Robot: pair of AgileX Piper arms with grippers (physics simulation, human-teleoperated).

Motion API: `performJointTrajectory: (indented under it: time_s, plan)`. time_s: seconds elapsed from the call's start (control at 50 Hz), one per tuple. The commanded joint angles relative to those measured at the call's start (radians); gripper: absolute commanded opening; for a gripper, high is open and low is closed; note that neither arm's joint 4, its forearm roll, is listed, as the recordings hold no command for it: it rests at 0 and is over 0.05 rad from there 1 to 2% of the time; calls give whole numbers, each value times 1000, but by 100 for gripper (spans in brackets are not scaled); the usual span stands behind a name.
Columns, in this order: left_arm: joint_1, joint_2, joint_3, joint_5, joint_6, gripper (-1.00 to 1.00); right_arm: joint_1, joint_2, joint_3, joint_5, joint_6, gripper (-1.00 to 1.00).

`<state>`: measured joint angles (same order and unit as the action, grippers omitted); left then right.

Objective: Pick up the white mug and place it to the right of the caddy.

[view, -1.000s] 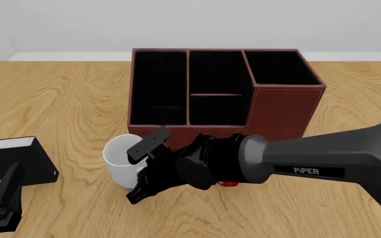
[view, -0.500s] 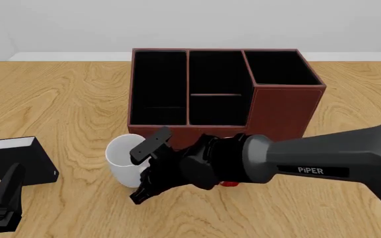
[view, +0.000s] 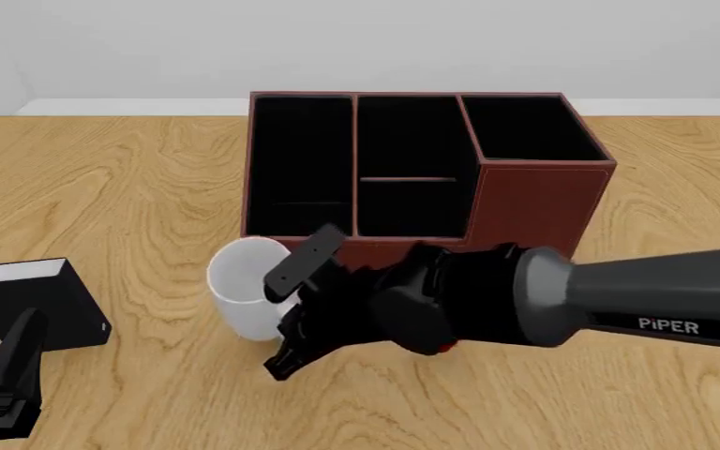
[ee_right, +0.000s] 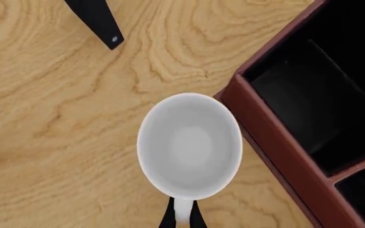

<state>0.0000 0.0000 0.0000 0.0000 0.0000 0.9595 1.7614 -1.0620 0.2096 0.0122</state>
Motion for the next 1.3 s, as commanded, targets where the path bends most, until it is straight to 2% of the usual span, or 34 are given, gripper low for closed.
performJointTrajectory:
  time_s: [0.02,0.54,1.3]
  plan:
    - [0,0,0,0,0,100,-9,-72,36,-9,-9,-100]
    - [0,0,0,0,0,100,-66,-334,153,4,-25,-100]
    - [0,0,0,0,0,100,-149,-609,284,17,-36,-100]
